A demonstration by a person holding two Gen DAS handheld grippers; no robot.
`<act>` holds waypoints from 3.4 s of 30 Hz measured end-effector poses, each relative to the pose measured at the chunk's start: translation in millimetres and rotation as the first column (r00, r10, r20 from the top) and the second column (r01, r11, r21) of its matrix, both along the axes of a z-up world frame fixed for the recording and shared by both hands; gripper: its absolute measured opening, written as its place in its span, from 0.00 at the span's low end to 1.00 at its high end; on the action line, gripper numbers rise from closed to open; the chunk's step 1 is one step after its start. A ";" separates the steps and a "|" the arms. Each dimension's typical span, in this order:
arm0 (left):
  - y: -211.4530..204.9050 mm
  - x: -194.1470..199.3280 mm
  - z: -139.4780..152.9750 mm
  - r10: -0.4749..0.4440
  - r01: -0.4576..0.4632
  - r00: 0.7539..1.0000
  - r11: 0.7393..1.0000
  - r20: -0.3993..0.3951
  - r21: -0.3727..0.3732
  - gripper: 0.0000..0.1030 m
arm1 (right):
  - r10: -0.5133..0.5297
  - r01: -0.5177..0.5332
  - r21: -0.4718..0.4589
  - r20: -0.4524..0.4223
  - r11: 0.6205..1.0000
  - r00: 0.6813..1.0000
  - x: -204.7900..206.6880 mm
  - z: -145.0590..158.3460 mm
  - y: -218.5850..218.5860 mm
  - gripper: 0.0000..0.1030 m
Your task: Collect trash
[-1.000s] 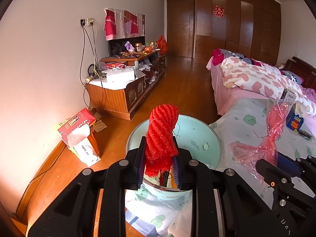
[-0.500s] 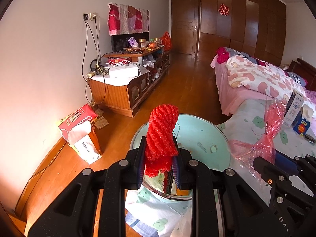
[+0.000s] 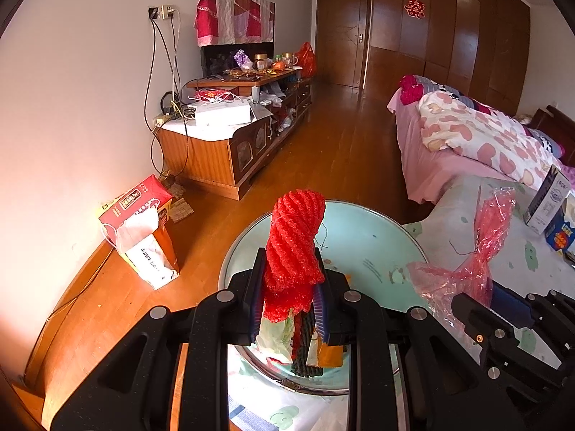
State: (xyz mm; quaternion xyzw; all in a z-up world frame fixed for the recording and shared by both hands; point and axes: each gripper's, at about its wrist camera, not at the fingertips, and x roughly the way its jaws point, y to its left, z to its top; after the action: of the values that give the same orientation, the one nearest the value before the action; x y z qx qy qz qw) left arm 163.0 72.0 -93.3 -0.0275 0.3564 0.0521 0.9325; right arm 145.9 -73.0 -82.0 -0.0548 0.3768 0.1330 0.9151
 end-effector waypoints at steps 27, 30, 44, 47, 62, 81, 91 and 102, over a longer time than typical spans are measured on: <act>7.6 40.1 -38.9 0.030 -0.032 0.993 0.999 -0.114 -0.017 0.23 | 0.095 -0.107 -0.087 -0.135 0.990 0.986 57.3 -45.9 16.3 0.29; 7.8 40.0 -38.7 0.030 -0.032 0.993 0.999 -0.115 -0.017 0.23 | 0.089 -0.096 -0.062 -0.116 0.993 0.989 53.2 -43.8 11.0 0.32; 2.4 43.3 -40.3 0.022 -0.022 0.991 1.000 -0.131 0.006 0.26 | -0.080 0.081 0.036 -0.047 0.996 0.996 36.9 -24.3 -18.7 0.40; -1.1 41.8 -39.5 0.020 -0.018 0.991 1.000 -0.133 0.017 0.39 | -0.116 0.119 0.066 -0.037 0.991 0.993 33.1 -17.9 -31.7 0.45; 5.4 -32.8 26.2 0.067 -0.074 0.984 0.997 0.164 0.038 0.94 | -0.261 0.217 0.231 0.181 0.948 0.948 -22.0 3.4 -65.7 0.85; 0.8 -82.4 72.1 0.034 -0.065 0.937 0.995 0.348 0.078 0.94 | -0.350 0.262 0.287 0.320 0.922 0.881 -63.0 42.7 -69.8 0.87; -1.6 -83.3 73.0 0.035 -0.066 0.935 0.995 0.353 0.077 0.94 | -0.356 0.264 0.293 0.327 0.919 0.875 -69.5 47.2 -69.1 0.87; -2.2 -85.7 75.7 0.024 -0.061 0.930 0.994 0.366 0.091 0.94 | -0.362 0.265 0.300 0.337 0.916 0.869 -73.0 48.9 -68.8 0.87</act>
State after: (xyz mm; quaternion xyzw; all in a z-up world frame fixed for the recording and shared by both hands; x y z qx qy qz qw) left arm 77.2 69.8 -17.6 0.0028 0.1733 0.0843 0.9813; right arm 72.9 -141.8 -33.1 0.0953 0.1741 0.0135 0.9800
